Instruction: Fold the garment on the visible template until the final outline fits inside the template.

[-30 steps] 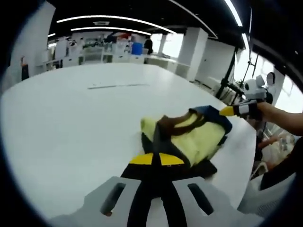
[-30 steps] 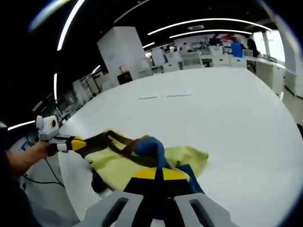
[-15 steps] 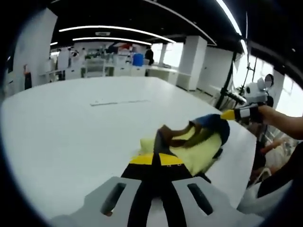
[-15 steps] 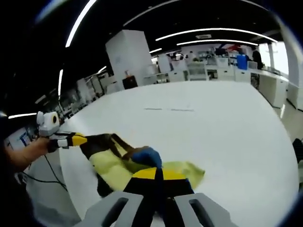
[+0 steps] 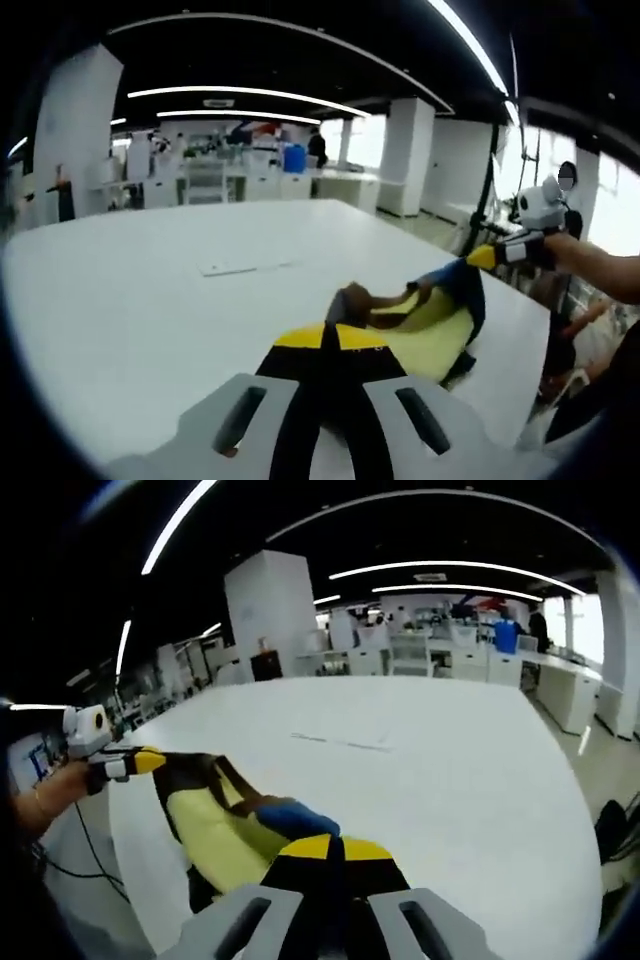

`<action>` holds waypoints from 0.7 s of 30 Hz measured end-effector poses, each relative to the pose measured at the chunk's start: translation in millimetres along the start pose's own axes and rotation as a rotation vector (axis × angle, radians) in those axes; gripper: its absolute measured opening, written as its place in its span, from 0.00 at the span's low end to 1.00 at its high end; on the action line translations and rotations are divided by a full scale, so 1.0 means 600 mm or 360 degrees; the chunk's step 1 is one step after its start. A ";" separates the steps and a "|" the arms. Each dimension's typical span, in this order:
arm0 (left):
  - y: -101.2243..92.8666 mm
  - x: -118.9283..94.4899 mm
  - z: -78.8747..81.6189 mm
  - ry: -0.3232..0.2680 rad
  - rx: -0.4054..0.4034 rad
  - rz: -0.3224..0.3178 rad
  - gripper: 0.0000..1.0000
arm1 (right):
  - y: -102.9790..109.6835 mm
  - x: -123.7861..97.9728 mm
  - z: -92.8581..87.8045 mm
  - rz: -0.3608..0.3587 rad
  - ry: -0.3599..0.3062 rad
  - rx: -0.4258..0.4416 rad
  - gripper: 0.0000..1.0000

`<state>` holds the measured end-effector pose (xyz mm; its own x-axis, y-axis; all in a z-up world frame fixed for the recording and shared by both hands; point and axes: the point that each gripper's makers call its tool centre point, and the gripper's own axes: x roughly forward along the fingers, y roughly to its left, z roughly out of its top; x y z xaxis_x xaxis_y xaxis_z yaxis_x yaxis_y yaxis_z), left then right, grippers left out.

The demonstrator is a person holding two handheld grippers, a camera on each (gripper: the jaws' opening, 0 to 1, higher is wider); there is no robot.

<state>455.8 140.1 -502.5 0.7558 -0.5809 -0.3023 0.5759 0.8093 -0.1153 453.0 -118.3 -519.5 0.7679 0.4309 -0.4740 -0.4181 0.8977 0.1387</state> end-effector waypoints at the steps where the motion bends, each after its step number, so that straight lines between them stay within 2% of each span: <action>1: 0.002 0.002 0.005 -0.0013 0.0000 0.0004 0.00 | -0.001 0.000 0.002 -0.0003 -0.0003 -0.0004 0.00; 8: 0.018 0.033 0.047 -0.0096 0.0023 0.0038 0.00 | -0.029 0.010 0.041 -0.0079 -0.0077 -0.0006 0.00; 12: 0.029 0.052 0.074 -0.0150 0.0054 0.0077 0.00 | -0.053 0.014 0.075 -0.0190 -0.0185 0.0003 0.00; 15: 0.043 0.070 0.084 -0.0176 0.0032 0.0100 0.00 | -0.067 0.021 0.093 -0.0232 -0.0247 0.0036 0.00; 21: 0.069 0.115 0.089 -0.0188 0.0033 0.0137 0.00 | -0.086 0.057 0.104 -0.0270 -0.0268 0.0058 0.00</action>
<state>548.3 128.9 -477.4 0.8333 -0.5166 -0.1968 0.5128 0.8553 -0.0740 531.4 -144.2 -488.5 0.8969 0.2802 -0.3421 -0.2610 0.9599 0.1021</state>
